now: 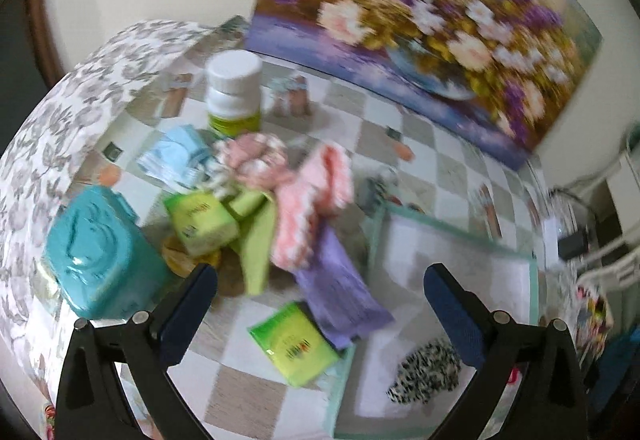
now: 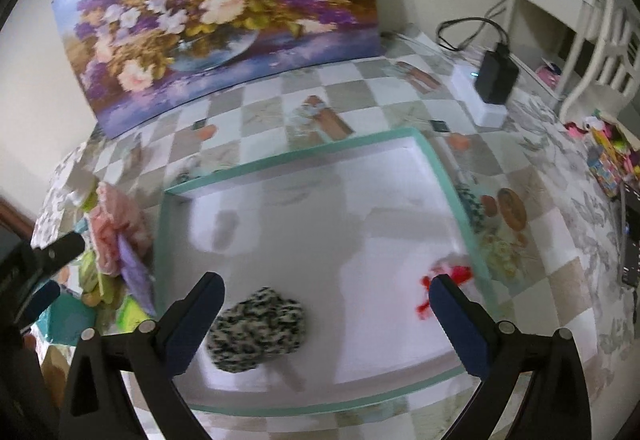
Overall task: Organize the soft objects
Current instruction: 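Withdraw both grippers from the tray back toward the pile, then grasp the pink patterned cloth with the left gripper while the right grasps the pink knitted cloth, then lift both pink cloths from the pile and carry them toward the tray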
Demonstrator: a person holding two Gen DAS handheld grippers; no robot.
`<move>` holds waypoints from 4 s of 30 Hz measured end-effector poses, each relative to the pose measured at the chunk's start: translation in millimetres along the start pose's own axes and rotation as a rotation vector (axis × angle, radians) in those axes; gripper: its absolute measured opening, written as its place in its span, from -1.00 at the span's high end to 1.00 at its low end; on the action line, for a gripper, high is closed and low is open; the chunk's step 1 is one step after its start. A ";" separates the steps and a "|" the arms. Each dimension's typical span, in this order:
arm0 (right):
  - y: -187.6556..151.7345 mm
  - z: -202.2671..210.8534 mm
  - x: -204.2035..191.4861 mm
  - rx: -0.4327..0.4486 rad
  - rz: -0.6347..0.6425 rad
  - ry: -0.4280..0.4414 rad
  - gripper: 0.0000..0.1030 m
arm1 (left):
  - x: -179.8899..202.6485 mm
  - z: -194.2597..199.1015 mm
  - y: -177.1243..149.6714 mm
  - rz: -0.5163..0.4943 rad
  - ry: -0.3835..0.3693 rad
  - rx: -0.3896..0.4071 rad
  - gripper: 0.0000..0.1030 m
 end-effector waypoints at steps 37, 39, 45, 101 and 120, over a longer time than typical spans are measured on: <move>56.5 -48.3 -211.5 -0.064 0.298 0.271 -0.79 | -93.9 -23.5 96.0 0.173 -0.017 -0.099 -0.99; 57.4 -56.9 -213.2 -0.075 0.297 0.282 -0.66 | -88.8 -29.5 99.1 0.158 -0.016 -0.105 -0.98; 57.9 -76.9 -219.1 -0.107 0.297 0.320 -0.24 | -72.4 -53.0 102.9 0.116 -0.023 -0.131 -0.93; 58.2 -68.8 -221.5 -0.120 0.311 0.456 0.80 | -46.2 -97.2 93.5 -0.028 -0.015 -0.187 0.29; 61.7 -47.1 -225.2 -0.096 0.303 0.533 0.81 | -43.0 -56.4 111.7 -0.008 -0.075 -0.082 0.88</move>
Point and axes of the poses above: each gripper's, at about its wrist camera, not at the fingertips, and z roughly against the way its jaws point, x to its right, y to its top, the point moved 9 cm from there along -z, roughly the way its jaws point, and after that the axes turned 12 degrees about -x, right-handed, at the moved point
